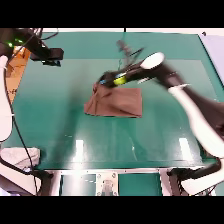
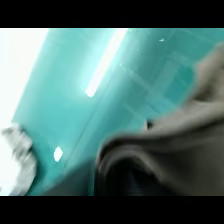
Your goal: Fold the shirts.
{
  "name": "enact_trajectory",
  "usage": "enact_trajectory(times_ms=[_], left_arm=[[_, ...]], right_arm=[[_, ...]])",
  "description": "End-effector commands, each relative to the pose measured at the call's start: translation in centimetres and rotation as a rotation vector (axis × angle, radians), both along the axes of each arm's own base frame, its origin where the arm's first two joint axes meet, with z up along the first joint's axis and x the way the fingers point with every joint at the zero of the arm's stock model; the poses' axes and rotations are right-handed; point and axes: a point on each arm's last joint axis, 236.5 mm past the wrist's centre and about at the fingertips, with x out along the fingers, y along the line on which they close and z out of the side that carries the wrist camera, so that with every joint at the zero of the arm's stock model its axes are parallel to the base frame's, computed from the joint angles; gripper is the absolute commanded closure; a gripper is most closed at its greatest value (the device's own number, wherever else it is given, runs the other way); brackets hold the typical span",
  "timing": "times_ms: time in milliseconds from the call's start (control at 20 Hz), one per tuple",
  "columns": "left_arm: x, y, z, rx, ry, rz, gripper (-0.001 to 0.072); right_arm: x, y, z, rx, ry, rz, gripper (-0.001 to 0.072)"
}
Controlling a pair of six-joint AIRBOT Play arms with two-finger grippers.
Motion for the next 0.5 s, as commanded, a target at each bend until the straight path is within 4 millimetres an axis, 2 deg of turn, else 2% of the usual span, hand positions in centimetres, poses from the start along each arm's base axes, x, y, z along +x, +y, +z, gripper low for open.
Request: enact_trajectory(times_ms=[0, 50, 150, 250, 450], left_arm=[[0.0, 1.8, 0.5, 0.041, -0.018, 0.004, 0.0680], [0.0, 1.8, 0.5, 0.044, -0.020, -0.004, 0.0680], [-0.2, 1.8, 0.5, 0.051, -0.013, -0.019, 0.0680], [-0.1, 1.8, 0.5, 0.049, -0.018, -0.018, 0.0680], [0.0, 1.8, 0.5, 0.049, -0.022, -0.018, 0.0680]], right_arm=[[0.3, 7.7, -8.6, -0.043, -0.046, -0.068, 0.0074], [-0.3, 8.0, -8.8, -0.045, -0.018, -0.036, 0.0074], [-0.6, 6.3, -7.9, -0.048, 0.037, 0.022, 0.0098], [-0.3, 2.3, -6.3, -0.043, 0.132, 0.054, 0.0683], [2.2, -8.6, -2.8, -0.055, 0.202, 0.000, 0.0698]])
